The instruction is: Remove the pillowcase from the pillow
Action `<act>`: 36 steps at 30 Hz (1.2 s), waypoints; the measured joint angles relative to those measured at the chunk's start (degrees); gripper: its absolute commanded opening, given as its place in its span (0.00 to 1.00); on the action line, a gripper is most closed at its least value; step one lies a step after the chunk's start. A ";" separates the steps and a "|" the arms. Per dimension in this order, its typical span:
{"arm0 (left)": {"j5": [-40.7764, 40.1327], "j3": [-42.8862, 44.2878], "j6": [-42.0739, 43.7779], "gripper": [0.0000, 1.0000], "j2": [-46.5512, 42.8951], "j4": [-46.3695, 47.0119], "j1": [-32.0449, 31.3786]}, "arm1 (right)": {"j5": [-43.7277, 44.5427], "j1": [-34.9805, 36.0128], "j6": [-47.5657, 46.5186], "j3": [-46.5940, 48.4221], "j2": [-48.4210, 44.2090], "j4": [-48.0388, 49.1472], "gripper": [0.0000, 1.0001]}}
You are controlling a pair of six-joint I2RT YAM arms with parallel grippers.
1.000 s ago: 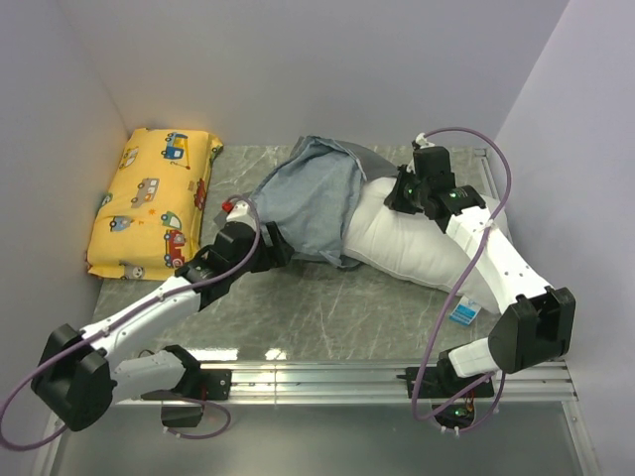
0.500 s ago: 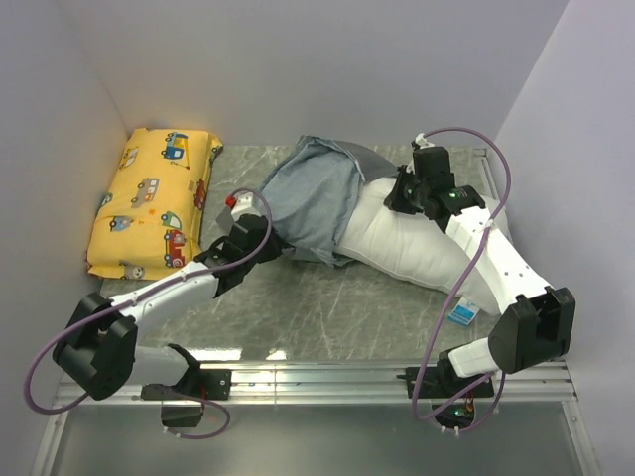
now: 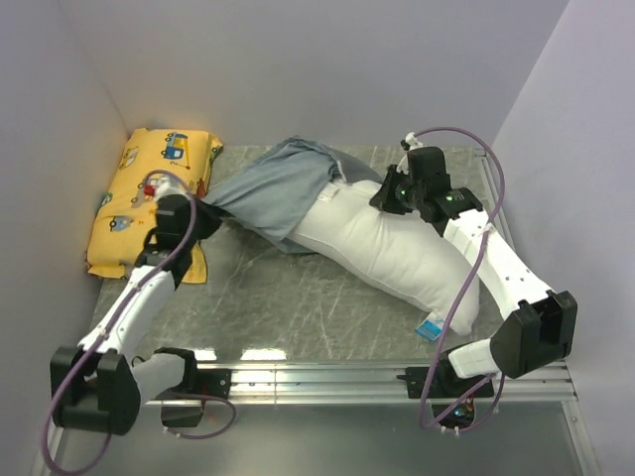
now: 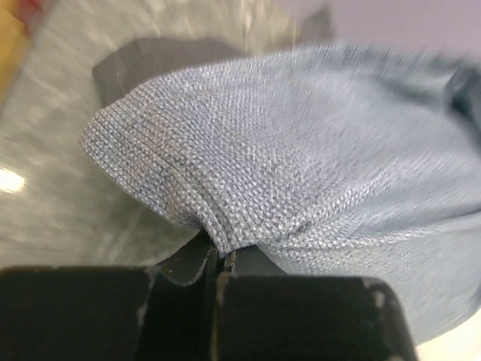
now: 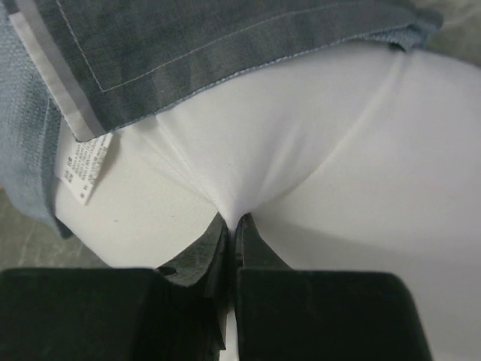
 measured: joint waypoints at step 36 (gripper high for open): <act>0.57 24.63 19.54 0.99 7.39 -14.91 -18.64 | 11.04 24.13 8.13 -31.98 -6.16 34.84 0.00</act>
